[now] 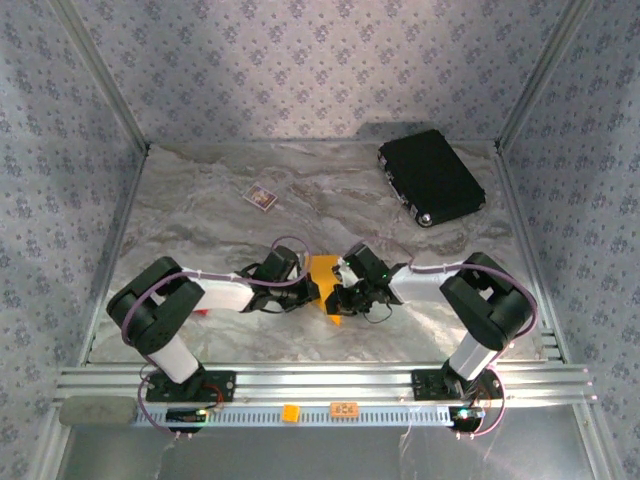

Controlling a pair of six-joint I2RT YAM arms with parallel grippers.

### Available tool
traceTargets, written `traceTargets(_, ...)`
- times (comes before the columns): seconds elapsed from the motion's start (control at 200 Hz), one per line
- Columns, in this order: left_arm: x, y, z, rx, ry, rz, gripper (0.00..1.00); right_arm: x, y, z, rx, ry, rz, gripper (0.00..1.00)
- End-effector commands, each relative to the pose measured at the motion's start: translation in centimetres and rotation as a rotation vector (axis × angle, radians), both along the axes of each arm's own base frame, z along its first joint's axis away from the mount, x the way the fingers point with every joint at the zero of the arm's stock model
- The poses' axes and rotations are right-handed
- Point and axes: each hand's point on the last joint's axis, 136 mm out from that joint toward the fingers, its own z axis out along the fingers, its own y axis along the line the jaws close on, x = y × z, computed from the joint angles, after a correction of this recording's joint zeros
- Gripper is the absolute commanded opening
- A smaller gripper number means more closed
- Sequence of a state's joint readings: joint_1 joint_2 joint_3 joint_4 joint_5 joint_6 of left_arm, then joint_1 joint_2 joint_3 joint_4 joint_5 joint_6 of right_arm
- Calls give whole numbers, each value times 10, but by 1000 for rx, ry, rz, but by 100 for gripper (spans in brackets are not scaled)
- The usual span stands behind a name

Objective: Fold a paper plane with a square sheet of paper (pick it up from the middle)

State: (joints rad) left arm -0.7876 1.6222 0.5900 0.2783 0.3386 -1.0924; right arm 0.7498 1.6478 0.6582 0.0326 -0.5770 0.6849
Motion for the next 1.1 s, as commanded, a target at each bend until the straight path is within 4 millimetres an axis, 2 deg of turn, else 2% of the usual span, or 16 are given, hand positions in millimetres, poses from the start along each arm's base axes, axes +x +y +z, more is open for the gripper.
traceTargets(0.0, 4, 1, 16, 7, -59, -9, 7, -22, -30, -31, -129, 98, -17, 4)
traceTargets(0.175, 0, -1, 27, 6, -73, -19, 6, -14, -24, -27, -119, 85, -27, 2)
traceTargets(0.44, -8, -7, 10, 26, -34, -21, 3, -15, -26, -29, -131, 91, -37, 0)
traceTargets(0.65, -4, 25, -22, 128, 16, 84, 1, -20, -31, -33, -146, 99, -43, 0)
traceTargets(1.094, 27, 70, -22, 161, 22, 162, 0, -22, -34, -34, -144, 103, -40, 0)
